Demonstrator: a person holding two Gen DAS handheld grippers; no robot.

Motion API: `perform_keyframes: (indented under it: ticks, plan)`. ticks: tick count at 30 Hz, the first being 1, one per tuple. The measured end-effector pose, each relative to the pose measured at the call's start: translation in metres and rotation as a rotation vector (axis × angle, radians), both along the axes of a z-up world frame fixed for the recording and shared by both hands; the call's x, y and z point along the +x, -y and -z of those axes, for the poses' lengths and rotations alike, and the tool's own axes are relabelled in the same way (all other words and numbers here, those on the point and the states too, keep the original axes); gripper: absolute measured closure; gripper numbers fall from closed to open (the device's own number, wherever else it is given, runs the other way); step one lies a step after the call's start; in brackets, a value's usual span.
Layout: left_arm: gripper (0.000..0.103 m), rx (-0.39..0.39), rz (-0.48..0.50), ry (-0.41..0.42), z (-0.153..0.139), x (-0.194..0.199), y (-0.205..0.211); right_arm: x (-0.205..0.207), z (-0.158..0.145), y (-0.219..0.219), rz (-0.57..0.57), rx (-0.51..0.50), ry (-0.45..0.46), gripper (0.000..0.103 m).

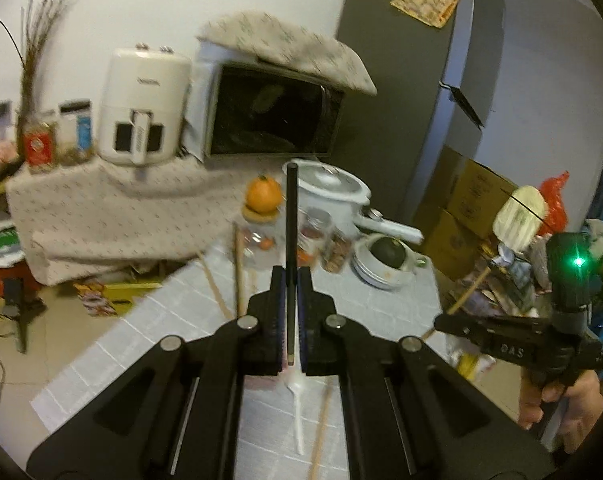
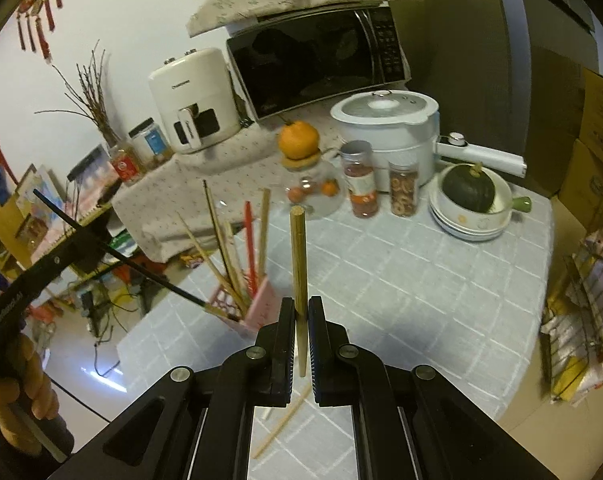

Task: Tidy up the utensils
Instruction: 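Lift both chopsticks and carry them above the pink basket with both grippers, then insert both chopsticks into the pink basket and open both grippers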

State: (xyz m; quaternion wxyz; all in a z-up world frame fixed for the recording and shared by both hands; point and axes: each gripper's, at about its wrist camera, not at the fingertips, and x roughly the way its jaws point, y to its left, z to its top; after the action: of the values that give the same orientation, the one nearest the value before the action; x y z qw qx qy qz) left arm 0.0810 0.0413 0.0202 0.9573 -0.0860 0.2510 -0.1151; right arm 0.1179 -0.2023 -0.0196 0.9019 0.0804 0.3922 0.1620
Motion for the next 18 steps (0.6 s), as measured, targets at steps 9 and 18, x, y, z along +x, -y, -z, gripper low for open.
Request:
perform_keyframes:
  ticks: [9, 18]
  plan:
    - [0.097, 0.12, -0.054, -0.031, 0.025, 0.028, 0.003, 0.009, 0.004, -0.014, -0.004, 0.025, -0.013, 0.097]
    - [0.097, 0.155, -0.037, -0.16, 0.058, 0.06, 0.01, 0.012, 0.006, -0.018, -0.007, 0.024, -0.016, 0.097]
